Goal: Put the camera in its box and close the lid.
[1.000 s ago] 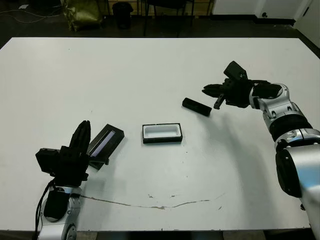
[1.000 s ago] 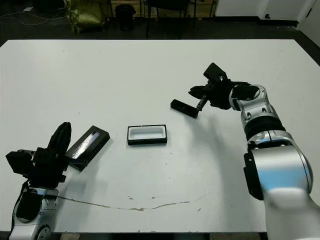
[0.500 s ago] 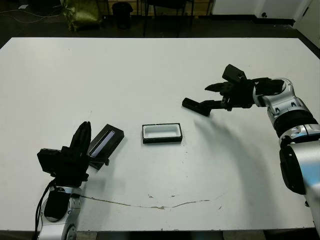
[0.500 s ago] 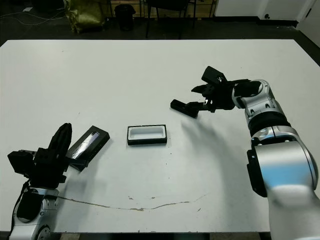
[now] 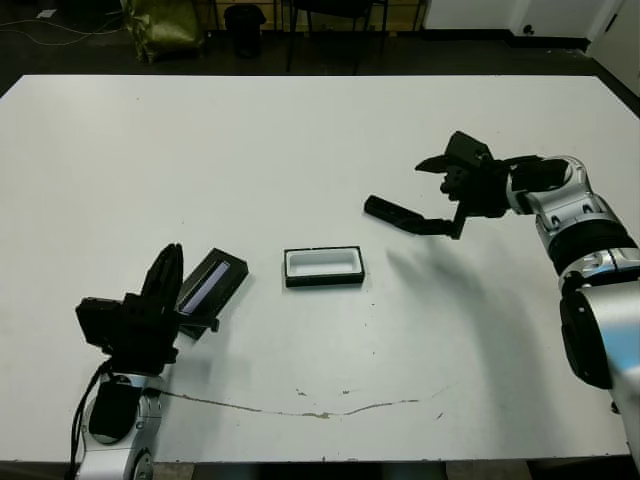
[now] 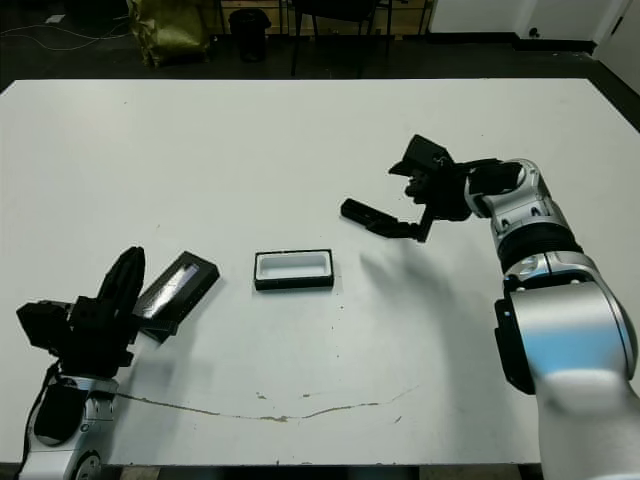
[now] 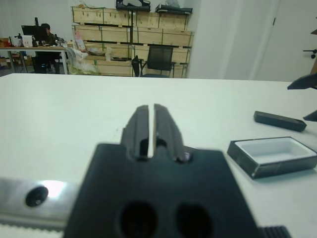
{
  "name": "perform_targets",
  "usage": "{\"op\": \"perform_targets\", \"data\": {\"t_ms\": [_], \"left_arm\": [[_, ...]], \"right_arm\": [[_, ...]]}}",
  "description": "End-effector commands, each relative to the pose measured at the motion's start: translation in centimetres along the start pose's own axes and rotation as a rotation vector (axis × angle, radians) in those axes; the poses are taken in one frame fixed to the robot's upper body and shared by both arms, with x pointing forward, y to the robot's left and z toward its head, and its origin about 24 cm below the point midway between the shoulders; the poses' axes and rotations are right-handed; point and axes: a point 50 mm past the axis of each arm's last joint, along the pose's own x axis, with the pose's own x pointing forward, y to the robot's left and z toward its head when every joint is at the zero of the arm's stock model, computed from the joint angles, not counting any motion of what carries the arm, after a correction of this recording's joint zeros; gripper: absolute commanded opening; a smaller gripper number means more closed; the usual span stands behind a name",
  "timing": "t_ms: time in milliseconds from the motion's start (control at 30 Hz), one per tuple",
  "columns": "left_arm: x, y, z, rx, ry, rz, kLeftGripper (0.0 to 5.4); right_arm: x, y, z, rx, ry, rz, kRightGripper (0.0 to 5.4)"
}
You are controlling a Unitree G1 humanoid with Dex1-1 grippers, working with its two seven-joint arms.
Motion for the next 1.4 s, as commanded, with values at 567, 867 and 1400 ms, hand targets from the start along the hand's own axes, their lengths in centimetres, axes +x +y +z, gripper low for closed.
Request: {"op": "perform_targets", "data": {"t_ms": [567, 867, 1400], "left_arm": [[-0.3, 0.2, -0.6, 0.03, 0.034, 0.001, 0.0], [-0.3, 0.2, -0.5, 0.017, 0.048, 0.002, 0.0], [-0.3, 0.2, -0.6, 0.028, 0.038, 0.002, 0.0]], "right_arm": [[1.4, 1.8, -2.6, 0.228, 0.091, 0.054, 5.39], [1.8, 2.2, -2.8, 0.223, 0.101, 0.057, 5.39], [1.8, 3.0, -4.6, 0.273, 0.128, 0.032, 5.39]]}}
